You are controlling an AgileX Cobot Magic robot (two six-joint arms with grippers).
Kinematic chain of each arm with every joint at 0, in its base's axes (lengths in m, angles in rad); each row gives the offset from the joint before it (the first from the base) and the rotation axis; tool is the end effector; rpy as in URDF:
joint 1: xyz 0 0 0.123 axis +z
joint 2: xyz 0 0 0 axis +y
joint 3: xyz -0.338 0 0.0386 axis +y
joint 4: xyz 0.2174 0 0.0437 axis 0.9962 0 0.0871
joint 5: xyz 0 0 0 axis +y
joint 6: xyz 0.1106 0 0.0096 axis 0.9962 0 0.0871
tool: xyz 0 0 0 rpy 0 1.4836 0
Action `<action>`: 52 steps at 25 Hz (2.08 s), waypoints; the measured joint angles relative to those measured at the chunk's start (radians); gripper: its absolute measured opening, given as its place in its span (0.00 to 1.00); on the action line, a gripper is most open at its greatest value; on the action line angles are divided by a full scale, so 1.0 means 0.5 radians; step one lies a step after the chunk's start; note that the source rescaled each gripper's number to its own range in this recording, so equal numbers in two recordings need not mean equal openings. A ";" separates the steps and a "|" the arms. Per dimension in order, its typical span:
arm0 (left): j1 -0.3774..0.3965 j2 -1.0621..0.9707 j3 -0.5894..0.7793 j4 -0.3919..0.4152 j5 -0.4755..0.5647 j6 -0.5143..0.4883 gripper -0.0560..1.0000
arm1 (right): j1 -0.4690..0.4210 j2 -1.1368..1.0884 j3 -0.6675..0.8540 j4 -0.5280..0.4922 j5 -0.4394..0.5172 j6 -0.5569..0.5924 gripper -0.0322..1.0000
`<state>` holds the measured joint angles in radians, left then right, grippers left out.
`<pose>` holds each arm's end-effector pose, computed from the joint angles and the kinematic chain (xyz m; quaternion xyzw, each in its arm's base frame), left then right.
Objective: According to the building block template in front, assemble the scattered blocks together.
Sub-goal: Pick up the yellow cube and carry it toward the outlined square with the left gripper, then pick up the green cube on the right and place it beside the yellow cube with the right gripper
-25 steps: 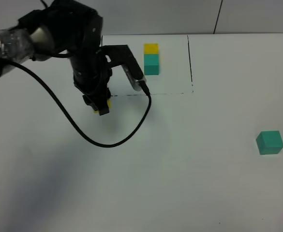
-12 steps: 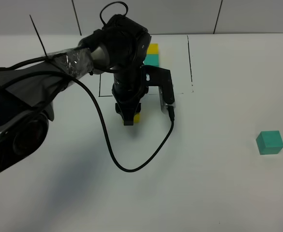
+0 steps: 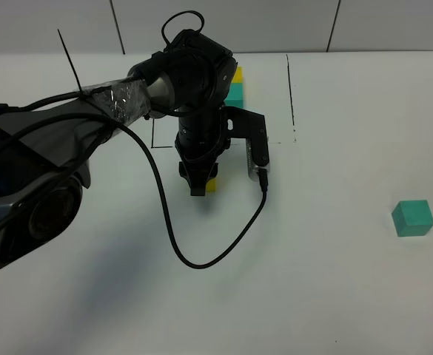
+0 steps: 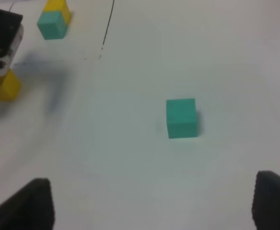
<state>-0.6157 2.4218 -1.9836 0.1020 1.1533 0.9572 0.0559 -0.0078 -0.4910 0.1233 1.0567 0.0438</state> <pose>0.4162 -0.2818 0.1538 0.7200 0.6915 0.0522 0.0247 -0.0703 0.0080 0.2515 -0.0074 0.8509 0.0875 0.5180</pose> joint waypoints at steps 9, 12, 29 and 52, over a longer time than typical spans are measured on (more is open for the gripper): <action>0.000 0.031 0.002 -0.023 0.004 0.000 0.25 | 0.000 0.000 0.000 0.000 0.000 0.000 0.70; 0.000 0.034 0.007 -0.030 0.044 0.000 0.54 | 0.000 0.000 0.000 0.000 0.000 0.000 0.70; 0.231 -0.530 0.023 -0.087 0.062 -0.921 0.89 | 0.000 0.000 0.000 -0.002 -0.002 0.000 0.70; 1.208 -2.187 1.606 -0.091 -0.535 -1.814 0.89 | 0.000 0.000 0.000 -0.002 -0.002 -0.001 0.70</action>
<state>-0.0117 1.3281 -1.1807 0.0564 0.8856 0.0501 0.0559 -0.0078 -0.4910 0.1222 1.0559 0.0435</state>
